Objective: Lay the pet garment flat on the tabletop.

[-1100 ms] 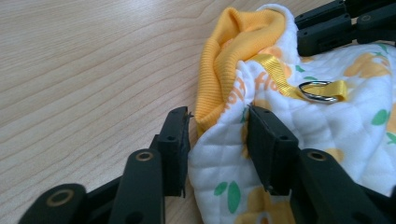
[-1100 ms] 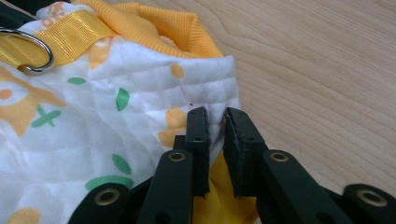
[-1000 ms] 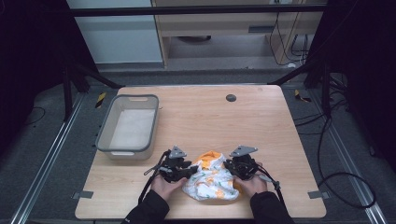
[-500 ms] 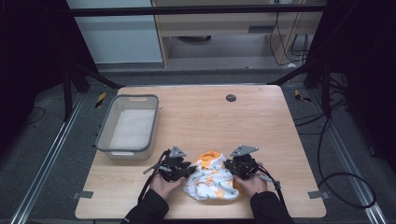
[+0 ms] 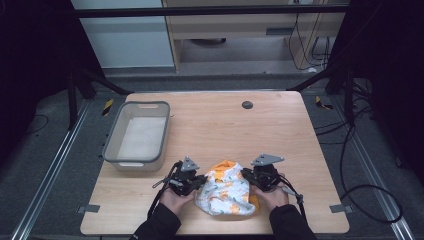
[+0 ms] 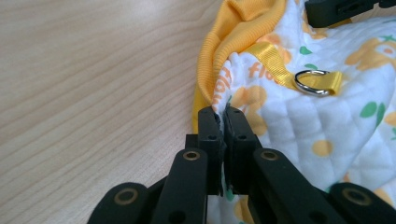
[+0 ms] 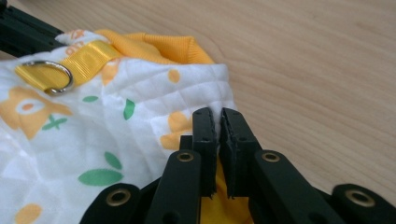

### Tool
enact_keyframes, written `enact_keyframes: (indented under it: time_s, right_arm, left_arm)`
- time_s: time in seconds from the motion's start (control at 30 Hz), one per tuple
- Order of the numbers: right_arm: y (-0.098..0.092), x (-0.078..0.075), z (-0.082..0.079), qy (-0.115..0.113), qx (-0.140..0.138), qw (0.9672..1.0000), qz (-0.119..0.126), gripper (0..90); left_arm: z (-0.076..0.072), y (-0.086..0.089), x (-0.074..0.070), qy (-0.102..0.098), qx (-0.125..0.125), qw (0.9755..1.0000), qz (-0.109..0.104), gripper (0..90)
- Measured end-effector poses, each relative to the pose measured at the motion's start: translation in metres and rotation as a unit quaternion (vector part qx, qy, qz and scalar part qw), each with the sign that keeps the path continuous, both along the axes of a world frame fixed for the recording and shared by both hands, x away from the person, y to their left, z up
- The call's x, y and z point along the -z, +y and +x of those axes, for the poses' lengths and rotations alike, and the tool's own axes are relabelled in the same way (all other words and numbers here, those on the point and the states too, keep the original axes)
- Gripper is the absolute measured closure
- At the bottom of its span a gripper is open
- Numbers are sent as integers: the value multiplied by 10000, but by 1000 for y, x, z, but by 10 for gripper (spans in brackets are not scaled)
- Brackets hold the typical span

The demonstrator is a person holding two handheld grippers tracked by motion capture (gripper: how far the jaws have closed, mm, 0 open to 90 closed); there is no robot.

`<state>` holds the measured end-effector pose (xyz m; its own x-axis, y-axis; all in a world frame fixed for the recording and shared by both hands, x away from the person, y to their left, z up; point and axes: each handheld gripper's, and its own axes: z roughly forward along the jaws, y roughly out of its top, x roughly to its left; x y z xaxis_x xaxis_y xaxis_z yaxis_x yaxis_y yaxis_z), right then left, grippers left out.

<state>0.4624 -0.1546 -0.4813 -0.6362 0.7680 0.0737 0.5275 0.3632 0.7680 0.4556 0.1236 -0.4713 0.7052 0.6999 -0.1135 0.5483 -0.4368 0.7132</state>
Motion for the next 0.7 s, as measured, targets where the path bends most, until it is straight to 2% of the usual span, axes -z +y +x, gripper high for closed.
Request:
enact_keyframes:
  time_s: [0.33, 0.7]
  right_arm:
    - [-13, -25, -9, -366, -42, 9984, 427, 850]
    - [-13, -38, -11, -593, -94, 9969, 511, 851]
  left_arm:
    - [-7, 4, -22, -246, -74, 9993, -279, 871]
    - [-11, 7, -39, -488, -159, 9977, -454, 872]
